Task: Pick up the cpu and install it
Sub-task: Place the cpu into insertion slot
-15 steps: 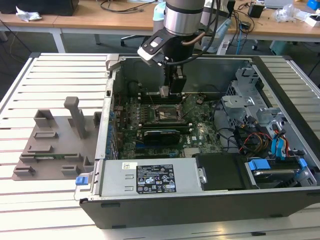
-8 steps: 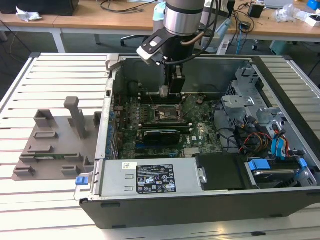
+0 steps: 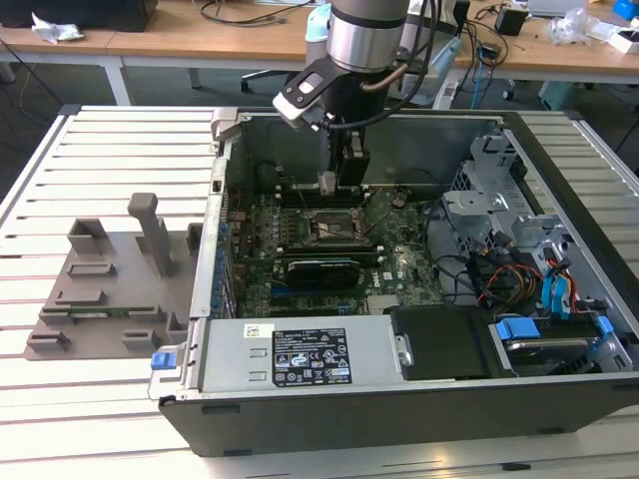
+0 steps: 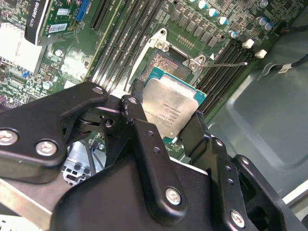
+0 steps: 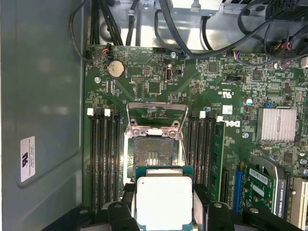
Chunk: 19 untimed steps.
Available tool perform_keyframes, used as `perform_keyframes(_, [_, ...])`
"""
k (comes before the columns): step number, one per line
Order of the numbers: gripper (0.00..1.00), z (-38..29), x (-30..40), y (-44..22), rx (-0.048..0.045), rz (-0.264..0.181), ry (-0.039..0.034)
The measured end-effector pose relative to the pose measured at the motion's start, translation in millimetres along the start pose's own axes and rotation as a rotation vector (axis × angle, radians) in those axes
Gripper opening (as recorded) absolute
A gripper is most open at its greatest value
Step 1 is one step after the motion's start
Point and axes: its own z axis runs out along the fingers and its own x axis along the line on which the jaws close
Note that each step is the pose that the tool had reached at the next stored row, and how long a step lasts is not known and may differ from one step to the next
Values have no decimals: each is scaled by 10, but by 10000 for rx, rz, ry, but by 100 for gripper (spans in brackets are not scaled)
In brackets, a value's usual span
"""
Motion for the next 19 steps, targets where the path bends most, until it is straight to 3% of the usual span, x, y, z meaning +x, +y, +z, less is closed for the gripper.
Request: perform_keyframes(19, [55,193,19,9,0,0,-2])
